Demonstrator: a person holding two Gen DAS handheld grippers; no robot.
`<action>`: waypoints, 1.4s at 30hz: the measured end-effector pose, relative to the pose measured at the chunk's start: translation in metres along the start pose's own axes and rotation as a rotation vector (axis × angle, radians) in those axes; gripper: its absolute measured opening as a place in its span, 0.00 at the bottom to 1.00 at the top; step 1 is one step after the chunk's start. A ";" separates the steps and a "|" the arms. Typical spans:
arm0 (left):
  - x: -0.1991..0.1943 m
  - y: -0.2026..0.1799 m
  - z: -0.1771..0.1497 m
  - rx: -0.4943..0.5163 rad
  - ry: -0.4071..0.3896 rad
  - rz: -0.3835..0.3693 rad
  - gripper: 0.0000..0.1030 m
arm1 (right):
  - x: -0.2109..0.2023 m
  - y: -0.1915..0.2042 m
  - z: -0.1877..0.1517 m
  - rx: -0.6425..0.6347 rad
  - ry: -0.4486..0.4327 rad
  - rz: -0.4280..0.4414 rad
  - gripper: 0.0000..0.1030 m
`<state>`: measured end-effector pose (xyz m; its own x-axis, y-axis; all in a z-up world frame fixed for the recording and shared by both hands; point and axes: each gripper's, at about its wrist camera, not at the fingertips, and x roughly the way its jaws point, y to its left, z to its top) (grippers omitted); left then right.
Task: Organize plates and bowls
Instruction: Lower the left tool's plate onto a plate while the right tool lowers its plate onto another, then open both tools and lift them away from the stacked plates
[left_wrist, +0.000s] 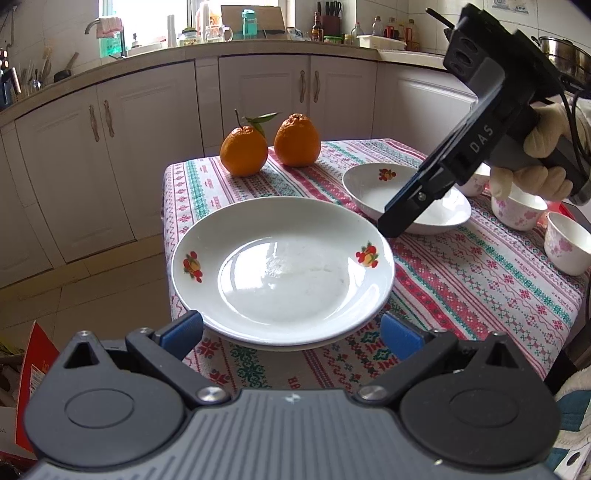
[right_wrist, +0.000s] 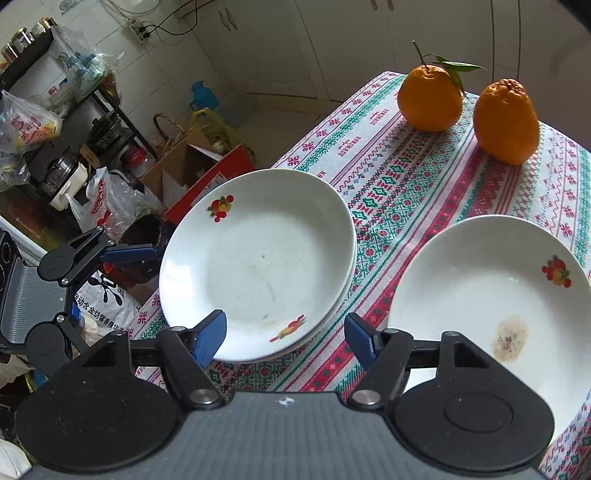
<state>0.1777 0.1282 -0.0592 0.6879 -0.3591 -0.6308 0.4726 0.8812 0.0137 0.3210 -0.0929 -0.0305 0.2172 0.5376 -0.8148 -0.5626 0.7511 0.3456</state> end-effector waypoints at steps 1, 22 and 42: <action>-0.003 -0.002 0.000 -0.001 -0.007 0.001 0.99 | -0.002 0.001 -0.003 0.005 -0.007 -0.005 0.78; -0.034 -0.041 0.008 0.048 -0.111 -0.035 0.99 | -0.045 0.043 -0.087 0.000 -0.260 -0.485 1.00; 0.024 -0.047 0.067 0.139 -0.056 -0.062 0.99 | -0.006 -0.001 -0.131 0.197 -0.265 -0.634 1.00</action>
<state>0.2092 0.0579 -0.0235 0.6825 -0.4315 -0.5899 0.5842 0.8071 0.0855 0.2157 -0.1470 -0.0868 0.6552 0.0309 -0.7548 -0.1145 0.9917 -0.0588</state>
